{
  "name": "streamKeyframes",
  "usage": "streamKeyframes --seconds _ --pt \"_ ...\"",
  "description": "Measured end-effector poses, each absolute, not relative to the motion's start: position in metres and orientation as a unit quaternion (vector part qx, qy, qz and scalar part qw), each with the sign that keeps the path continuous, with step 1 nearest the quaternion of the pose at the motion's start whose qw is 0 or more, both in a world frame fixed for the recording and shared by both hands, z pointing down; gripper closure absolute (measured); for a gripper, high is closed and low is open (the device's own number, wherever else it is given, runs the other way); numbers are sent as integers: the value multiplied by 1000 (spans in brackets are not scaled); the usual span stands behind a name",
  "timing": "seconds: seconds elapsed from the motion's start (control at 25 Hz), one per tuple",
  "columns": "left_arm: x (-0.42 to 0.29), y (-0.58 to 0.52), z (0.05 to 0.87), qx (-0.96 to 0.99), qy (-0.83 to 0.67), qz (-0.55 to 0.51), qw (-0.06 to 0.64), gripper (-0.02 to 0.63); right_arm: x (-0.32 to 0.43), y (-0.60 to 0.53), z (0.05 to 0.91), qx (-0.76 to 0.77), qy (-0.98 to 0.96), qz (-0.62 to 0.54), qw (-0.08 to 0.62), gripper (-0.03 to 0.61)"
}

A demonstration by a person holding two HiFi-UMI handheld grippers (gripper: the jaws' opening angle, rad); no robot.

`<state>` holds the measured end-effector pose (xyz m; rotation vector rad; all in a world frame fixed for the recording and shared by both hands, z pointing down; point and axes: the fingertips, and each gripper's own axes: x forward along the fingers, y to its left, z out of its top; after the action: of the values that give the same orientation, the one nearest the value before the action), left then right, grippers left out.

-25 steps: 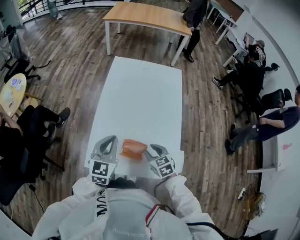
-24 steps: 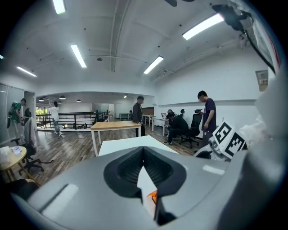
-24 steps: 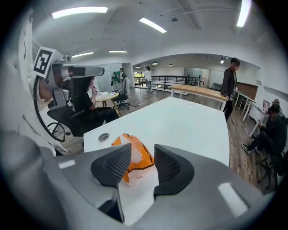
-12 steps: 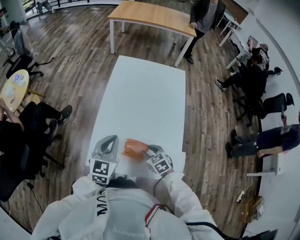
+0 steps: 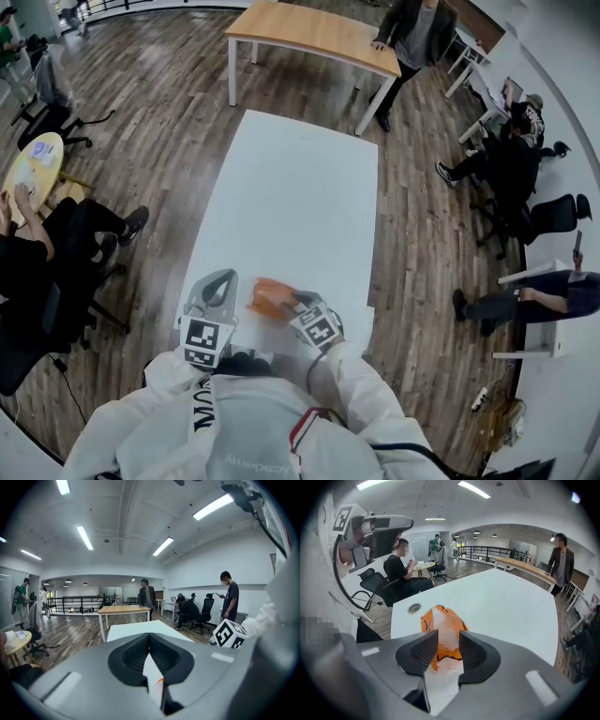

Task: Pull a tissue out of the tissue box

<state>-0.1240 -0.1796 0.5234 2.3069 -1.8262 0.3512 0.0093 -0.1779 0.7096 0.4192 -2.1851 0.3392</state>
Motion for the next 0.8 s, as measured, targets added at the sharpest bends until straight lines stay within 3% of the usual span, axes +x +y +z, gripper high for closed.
streamKeyframes --seconds 0.8 --pt "-121 -178 530 774 -614 119 95 614 -8 -153 714 117 -882 120 440 462"
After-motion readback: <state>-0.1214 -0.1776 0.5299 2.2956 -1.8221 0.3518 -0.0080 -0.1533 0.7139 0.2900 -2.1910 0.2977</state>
